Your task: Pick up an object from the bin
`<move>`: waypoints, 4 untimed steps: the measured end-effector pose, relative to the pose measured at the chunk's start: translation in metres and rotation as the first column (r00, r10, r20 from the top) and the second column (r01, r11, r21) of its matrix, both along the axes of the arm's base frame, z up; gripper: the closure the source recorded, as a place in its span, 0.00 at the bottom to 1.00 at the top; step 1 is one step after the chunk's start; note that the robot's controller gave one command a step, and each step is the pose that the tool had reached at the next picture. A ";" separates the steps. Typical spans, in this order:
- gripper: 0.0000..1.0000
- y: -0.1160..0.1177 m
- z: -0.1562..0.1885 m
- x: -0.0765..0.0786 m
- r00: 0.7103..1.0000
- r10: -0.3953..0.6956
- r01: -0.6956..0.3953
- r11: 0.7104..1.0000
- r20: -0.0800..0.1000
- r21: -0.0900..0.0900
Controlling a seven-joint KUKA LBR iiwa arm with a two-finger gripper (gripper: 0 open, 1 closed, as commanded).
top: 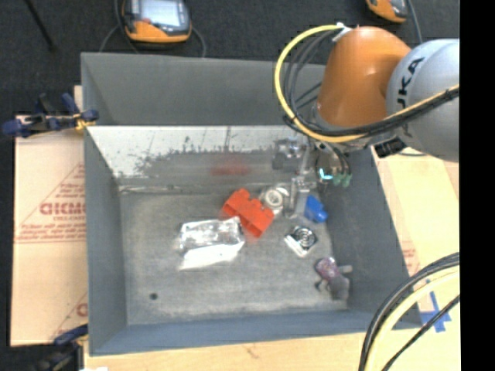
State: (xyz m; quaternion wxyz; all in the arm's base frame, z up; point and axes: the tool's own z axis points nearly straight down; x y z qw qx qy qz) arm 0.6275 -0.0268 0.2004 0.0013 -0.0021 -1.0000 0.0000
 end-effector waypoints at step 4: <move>0.00 0.048 -0.127 0.014 0.904 -0.427 0.427 0.904 0.008 0.001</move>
Offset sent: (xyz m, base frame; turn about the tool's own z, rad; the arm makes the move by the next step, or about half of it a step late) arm -0.0073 0.0574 -0.1304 -0.0602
